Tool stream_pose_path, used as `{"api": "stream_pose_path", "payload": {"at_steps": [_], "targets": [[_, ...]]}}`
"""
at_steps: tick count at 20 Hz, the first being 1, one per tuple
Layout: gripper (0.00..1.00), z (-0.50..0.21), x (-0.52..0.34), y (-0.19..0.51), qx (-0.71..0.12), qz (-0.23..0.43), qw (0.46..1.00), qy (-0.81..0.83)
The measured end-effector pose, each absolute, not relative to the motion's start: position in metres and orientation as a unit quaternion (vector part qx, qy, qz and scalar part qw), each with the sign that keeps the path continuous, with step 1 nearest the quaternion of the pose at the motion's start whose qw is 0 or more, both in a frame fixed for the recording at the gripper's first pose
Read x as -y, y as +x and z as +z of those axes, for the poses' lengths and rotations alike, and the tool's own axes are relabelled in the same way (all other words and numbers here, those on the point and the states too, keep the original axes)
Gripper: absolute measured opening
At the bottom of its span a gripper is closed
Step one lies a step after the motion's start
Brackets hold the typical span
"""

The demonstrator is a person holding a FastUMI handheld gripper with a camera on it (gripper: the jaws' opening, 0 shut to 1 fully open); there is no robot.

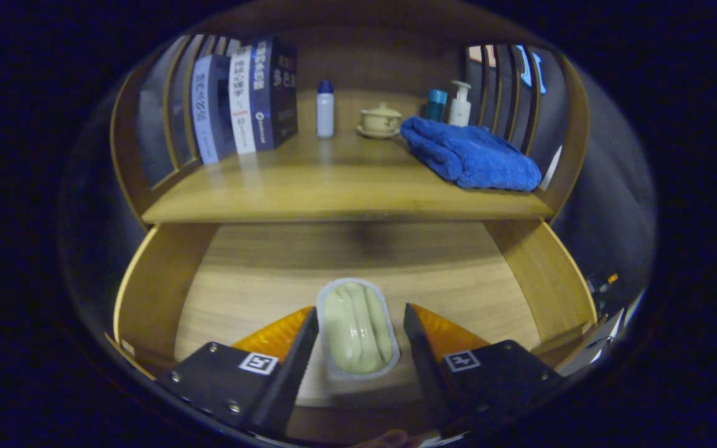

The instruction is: Pull open the drawer, take out the items inside it, and place them on the countertop above the cabinet.

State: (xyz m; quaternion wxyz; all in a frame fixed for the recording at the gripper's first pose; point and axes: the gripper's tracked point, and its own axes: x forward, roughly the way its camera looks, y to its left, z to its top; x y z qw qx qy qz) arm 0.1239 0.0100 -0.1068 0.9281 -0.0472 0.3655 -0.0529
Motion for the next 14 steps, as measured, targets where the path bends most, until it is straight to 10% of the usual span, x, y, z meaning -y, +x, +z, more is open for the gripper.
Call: {"api": "stream_pose_path", "payload": {"at_steps": [2, 5, 9, 10, 14], "targets": [[0.76, -0.125, -0.015, 0.127, -0.390, -0.050, 0.918, -0.057], [0.40, -0.130, -0.012, 0.135, -0.379, -0.063, 0.921, -0.055], [0.36, -0.124, -0.012, 0.139, -0.349, -0.062, 0.934, -0.051], [0.10, -0.120, -0.011, 0.139, -0.333, -0.066, 0.940, -0.041], [0.09, -0.096, -0.019, 0.131, -0.256, -0.050, 0.965, -0.025]]}}
